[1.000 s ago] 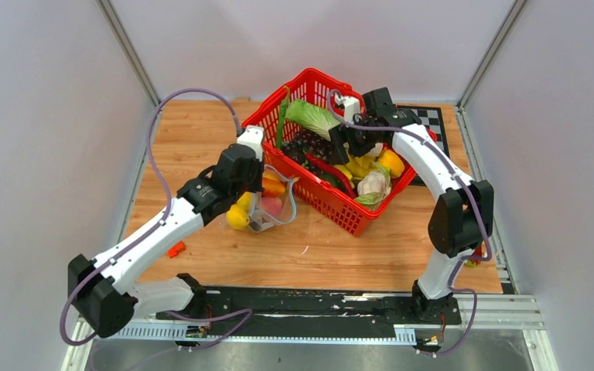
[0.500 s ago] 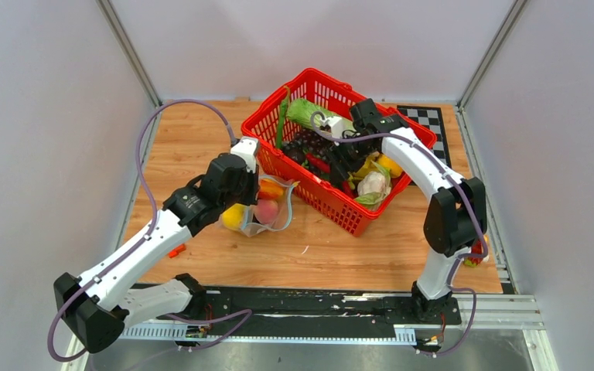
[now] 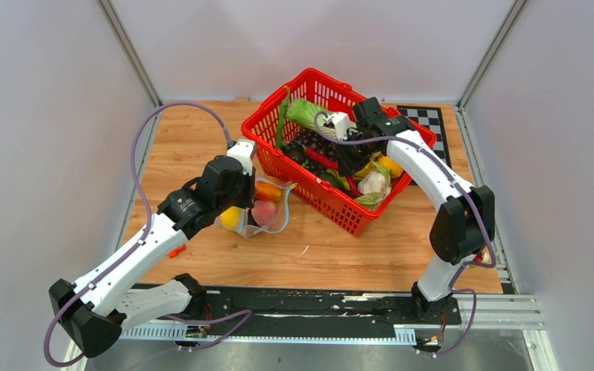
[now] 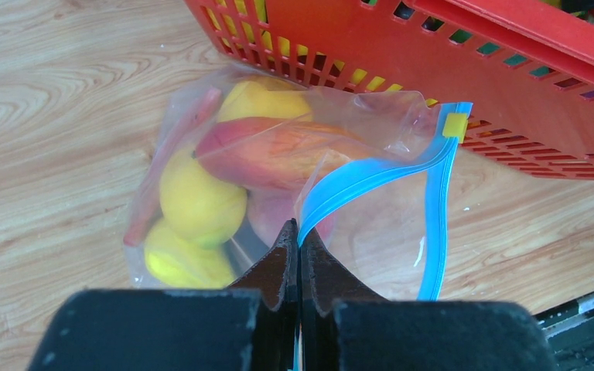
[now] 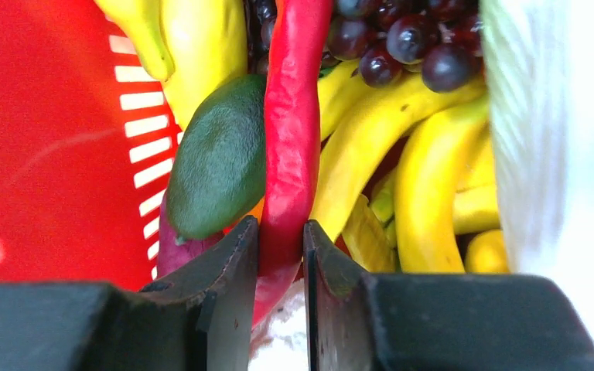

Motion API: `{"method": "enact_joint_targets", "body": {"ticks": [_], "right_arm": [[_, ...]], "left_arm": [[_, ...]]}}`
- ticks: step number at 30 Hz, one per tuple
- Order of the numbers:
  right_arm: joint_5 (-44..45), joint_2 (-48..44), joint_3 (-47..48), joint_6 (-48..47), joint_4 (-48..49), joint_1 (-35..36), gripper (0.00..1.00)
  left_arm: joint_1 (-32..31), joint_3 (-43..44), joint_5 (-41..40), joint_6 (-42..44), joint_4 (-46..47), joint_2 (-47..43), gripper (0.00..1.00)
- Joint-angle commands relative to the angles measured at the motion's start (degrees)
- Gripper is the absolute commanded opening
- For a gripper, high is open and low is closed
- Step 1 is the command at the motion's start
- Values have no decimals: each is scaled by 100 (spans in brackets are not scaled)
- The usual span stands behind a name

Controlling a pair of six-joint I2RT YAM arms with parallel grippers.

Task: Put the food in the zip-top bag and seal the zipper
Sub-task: Pick up the fake vegetable from the bin, then place the fake vegetable in the bin, then pick up the fake fruit from the bin.

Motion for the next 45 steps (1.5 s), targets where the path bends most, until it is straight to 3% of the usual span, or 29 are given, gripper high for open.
{"method": "enact_joint_targets", "body": {"ticks": [1, 8, 15, 18, 21, 23, 25, 26, 28, 30, 32, 36, 41, 45], "right_arm": [[340, -913, -112, 161, 481, -23, 15], [704, -1959, -653, 365, 1274, -79, 8], [505, -2492, -1277, 387, 1917, -107, 11], [159, -2226, -1184, 157, 1452, -110, 12], [-1251, -1851, -932, -378, 681, -66, 16], [-1612, -1558, -786, -442, 499, 2, 17], [-1844, -1206, -470, -821, -19, 151, 28], [-1719, -1070, -334, -918, -177, 213, 39], [-1155, -925, -125, -700, -41, 251, 44], [-815, -875, -21, -509, 261, 240, 60], [-563, -847, 55, -272, 658, 233, 67], [-245, -573, 71, 118, 1669, 238, 64], [-518, 371, 893, 161, 1195, 238, 60], [436, 1067, 1456, 487, 1100, 240, 63]], "left_arm": [[0, 178, -81, 19, 51, -123, 0], [6, 153, -104, 45, 86, -117, 0], [7, 95, -58, 19, 123, -142, 0], [5, 99, -56, 13, 129, -151, 0], [7, 86, -56, -3, 121, -190, 0], [4, 76, -72, -14, 128, -215, 0], [7, 85, -90, -10, 126, -212, 0], [2, 104, -97, -8, 95, -217, 0], [-1, 124, -127, -7, 50, -241, 0], [6, 90, -179, -16, 41, -294, 0], [7, 67, -231, -23, 15, -335, 0], [7, 31, -279, -58, 19, -366, 0], [5, 42, -289, -51, 26, -340, 0], [7, 16, -278, -60, 86, -330, 0]]}}
